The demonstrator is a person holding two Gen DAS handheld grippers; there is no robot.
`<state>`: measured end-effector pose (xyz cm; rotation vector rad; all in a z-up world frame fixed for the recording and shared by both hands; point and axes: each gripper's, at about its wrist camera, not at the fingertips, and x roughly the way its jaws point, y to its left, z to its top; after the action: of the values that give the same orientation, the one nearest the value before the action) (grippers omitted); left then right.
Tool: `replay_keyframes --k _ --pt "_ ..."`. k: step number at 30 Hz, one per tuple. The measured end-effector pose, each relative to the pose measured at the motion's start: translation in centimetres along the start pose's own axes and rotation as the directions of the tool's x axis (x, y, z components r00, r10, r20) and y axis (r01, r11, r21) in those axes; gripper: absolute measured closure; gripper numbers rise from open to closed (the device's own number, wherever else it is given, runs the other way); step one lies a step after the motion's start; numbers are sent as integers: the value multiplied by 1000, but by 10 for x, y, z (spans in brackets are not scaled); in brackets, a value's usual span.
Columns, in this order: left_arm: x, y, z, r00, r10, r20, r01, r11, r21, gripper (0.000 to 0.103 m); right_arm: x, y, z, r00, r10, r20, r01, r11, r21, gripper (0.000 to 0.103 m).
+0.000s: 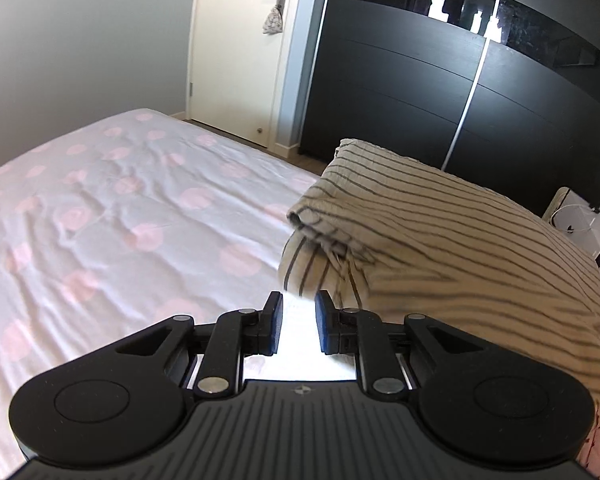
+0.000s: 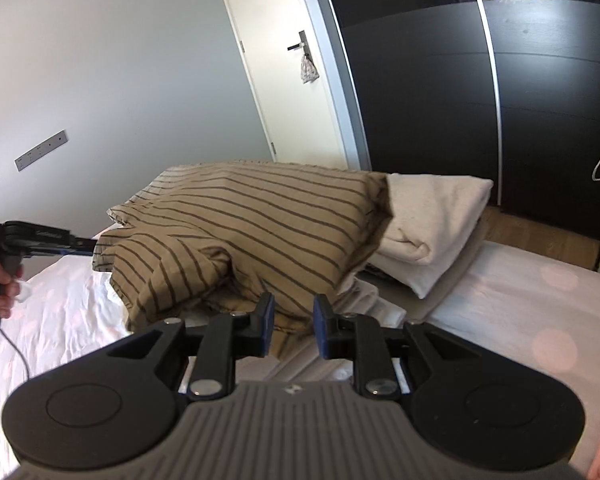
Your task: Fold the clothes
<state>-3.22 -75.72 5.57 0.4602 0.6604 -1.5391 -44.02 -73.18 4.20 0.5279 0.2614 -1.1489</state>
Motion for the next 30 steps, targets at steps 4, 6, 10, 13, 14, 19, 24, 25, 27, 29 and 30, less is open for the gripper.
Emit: replay_keyframes --k 4,6,10,13,14,19,24,25,27,29,30 --pt "-39 -27 -9 999 28 28 -28 999 30 88 -28 6 4 999 7 48 -6 1000 -15 69" --pt "-59 -43 -14 999 29 42 -31 999 42 79 -41 12 8 998 16 68 -15 999 -29 61" --pt "-96 -75 -26 998 6 67 -8 999 39 54 -66 26 16 995 40 95 -35 998 -54 60" --pt "-122 -97 -33 997 -2 82 -2 999 41 49 -82 37 22 992 43 116 -35 997 -73 50" --pt "-129 -104 -36 996 11 93 -16 999 52 44 -87 41 24 991 45 122 -36 996 -77 43" --pt "-156 -138 -53 984 107 139 -124 985 116 30 -106 60 26 989 57 138 -44 994 -96 17" --pt "-179 -159 -76 974 144 177 -166 979 117 28 -120 75 18 988 15 153 2 994 -113 5" --pt "-183 -162 -80 973 140 183 -161 981 108 28 -124 75 16 987 17 158 0 994 -106 5" --pt "-190 -166 -87 972 132 195 -150 986 80 28 -131 77 11 986 15 165 0 995 -95 4" --pt "-196 -170 -94 972 122 200 -133 990 45 27 -136 79 6 987 -9 159 25 995 -100 4" --pt "-198 -171 -98 973 116 202 -125 992 34 27 -139 80 4 987 -20 157 37 994 -102 4"
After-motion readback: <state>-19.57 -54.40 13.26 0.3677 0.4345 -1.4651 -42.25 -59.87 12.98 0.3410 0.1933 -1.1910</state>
